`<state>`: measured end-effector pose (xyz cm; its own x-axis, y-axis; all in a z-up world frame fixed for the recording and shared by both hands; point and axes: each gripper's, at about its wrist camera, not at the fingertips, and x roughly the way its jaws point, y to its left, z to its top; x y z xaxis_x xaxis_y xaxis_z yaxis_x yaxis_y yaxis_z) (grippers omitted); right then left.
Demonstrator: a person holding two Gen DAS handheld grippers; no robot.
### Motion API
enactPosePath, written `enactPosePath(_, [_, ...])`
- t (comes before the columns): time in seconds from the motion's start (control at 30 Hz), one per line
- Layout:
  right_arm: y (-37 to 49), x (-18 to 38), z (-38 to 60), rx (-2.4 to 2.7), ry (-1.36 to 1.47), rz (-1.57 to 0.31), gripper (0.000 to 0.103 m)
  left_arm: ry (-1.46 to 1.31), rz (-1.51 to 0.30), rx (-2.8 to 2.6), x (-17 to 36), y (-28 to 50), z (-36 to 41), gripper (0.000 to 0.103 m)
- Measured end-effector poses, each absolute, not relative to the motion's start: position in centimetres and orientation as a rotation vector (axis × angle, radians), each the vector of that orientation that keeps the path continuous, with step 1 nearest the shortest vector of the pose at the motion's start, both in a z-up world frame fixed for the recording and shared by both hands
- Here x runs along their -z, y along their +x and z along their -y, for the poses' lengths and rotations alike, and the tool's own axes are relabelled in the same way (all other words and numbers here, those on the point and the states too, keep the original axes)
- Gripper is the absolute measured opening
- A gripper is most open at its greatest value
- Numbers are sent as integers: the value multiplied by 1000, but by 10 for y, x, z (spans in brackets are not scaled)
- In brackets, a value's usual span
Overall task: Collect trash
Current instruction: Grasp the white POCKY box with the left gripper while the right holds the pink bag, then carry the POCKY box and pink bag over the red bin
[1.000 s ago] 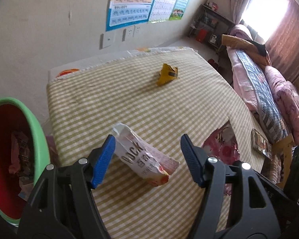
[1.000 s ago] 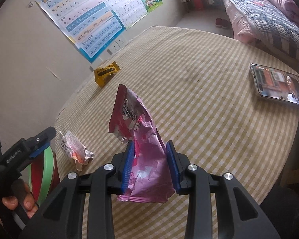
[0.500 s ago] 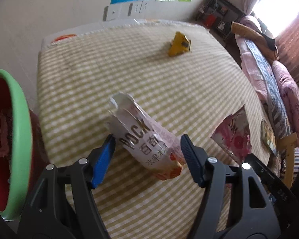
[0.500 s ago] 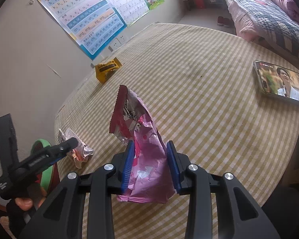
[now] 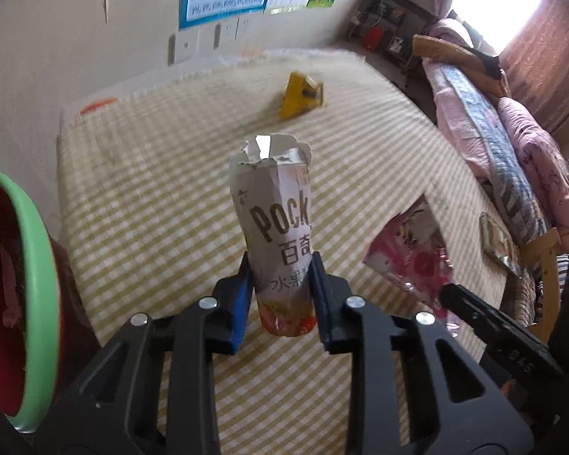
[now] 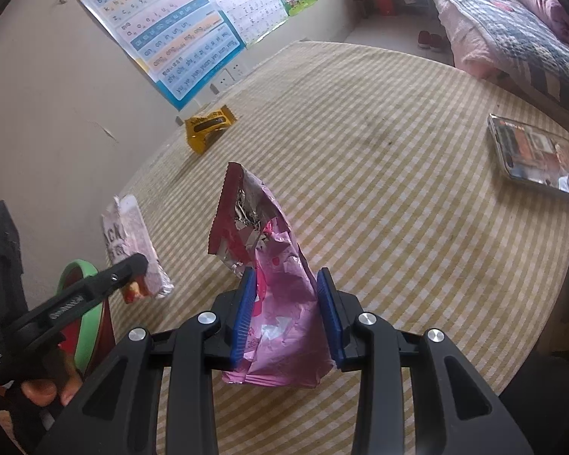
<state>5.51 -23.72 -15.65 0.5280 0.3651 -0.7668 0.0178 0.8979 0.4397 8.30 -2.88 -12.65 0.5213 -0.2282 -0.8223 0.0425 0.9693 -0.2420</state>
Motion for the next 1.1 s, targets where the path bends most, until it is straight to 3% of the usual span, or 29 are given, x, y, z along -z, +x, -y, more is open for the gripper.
enactPosePath(0.6, [43, 113, 177, -373, 434, -970, 33, -191, -815, 80, 61, 30, -37, 28])
enactPosePath(1.1, [47, 73, 86, -555, 329, -933, 34, -227, -786, -93, 60, -5, -116, 28])
